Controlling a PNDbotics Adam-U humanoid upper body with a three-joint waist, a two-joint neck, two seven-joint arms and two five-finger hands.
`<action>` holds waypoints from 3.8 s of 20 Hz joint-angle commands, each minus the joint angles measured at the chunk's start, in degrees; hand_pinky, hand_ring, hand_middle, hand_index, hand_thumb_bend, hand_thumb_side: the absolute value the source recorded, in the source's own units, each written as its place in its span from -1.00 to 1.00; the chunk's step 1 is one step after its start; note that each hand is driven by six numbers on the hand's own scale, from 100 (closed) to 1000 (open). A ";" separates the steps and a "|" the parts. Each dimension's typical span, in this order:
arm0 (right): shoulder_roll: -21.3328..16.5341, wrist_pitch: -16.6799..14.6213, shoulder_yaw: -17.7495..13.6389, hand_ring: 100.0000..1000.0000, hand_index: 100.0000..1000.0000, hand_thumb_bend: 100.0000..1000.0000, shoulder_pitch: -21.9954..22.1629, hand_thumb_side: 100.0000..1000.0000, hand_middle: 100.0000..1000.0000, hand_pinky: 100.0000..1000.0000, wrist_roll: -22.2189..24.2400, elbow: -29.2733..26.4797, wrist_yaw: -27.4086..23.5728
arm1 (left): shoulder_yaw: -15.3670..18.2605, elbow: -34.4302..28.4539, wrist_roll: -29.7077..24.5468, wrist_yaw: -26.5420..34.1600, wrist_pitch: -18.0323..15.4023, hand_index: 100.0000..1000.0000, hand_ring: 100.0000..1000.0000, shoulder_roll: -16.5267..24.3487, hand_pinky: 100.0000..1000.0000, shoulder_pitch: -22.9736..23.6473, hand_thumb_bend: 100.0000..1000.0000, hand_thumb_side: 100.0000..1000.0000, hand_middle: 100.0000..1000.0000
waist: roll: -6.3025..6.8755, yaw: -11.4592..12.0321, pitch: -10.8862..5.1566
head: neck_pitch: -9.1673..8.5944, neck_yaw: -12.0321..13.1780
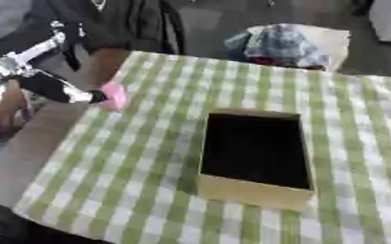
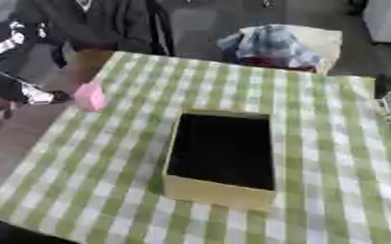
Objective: Pick up objects on the table and place them in the box.
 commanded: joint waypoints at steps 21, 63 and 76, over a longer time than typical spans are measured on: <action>-1.34 -0.43 0.43 0.60 0.83 -0.71 -0.92 -0.26 0.66 0.37 0.87 -0.28 -0.62 | 0.08 42.61 11.04 -30.52 -8.61 0.67 0.59 -8.53 0.57 -19.70 0.37 -0.83 0.49 | -0.46 -1.10 -0.72 | 0.54 0.31; -0.60 -0.61 0.40 0.60 0.82 -0.76 -2.06 -0.25 0.66 0.36 0.92 -0.74 -1.03 | 1.63 43.12 14.09 -25.07 -6.80 0.14 0.07 -10.42 0.42 -22.76 -0.31 -1.00 -0.16 | -2.12 -3.75 4.49 | -1.73 0.69; -0.71 -0.76 0.62 0.60 0.83 -0.77 -1.42 -0.26 0.66 0.36 1.27 -0.39 -0.99 | -4.69 25.70 7.53 -14.60 -11.43 0.14 0.07 -10.81 0.42 -24.41 -0.37 -1.00 -0.16 | -0.85 -3.26 2.09 | -1.09 -0.23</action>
